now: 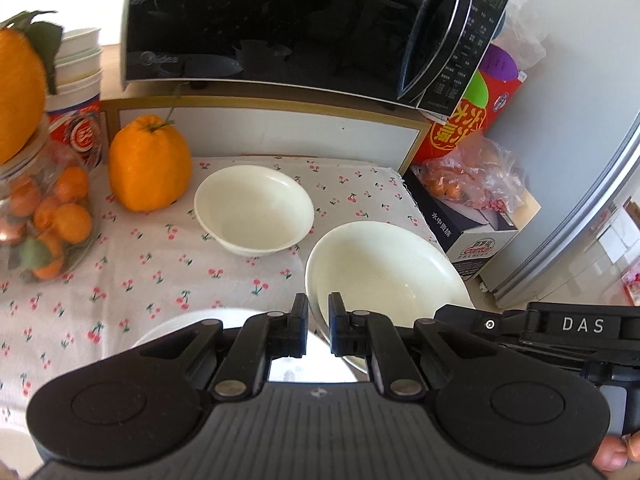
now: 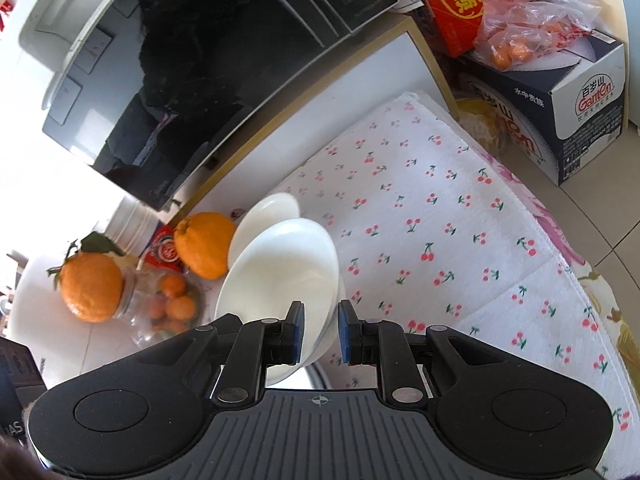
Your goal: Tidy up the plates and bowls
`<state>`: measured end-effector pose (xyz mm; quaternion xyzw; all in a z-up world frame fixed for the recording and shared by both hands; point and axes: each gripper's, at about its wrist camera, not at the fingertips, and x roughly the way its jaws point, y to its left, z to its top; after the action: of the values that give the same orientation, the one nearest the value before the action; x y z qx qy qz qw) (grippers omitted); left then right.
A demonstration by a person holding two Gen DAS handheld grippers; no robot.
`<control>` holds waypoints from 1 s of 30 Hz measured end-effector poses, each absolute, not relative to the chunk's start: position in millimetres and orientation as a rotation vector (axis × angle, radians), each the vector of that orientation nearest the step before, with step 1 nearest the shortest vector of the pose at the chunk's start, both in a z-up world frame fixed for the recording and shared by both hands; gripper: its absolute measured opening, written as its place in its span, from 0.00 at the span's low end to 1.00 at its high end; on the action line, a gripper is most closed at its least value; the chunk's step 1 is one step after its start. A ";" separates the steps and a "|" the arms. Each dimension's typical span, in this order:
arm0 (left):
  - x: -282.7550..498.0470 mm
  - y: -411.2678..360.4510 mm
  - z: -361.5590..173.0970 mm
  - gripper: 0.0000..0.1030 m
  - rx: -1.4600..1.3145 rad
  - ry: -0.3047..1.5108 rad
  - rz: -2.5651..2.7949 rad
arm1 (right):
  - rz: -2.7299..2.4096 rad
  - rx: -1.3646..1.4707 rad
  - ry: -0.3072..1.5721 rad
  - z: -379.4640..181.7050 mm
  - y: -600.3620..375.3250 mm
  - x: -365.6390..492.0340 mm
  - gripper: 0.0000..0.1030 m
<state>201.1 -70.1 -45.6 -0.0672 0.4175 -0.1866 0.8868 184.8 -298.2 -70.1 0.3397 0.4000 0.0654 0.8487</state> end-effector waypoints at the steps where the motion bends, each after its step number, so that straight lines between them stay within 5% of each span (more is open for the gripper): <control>1: 198.4 -67.2 -44.9 0.09 -0.148 0.868 -0.388 | 0.141 0.715 0.842 -69.1 -296.7 182.6 0.17; 30: 128.1 39.2 -38.2 0.10 -0.250 0.850 -0.294 | 0.392 0.671 0.915 -51.6 -209.9 155.0 0.20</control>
<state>128.1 39.2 -38.2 -0.1206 0.4097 -0.1418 0.8930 155.0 -209.9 -51.6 0.3157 0.4306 0.1843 0.8252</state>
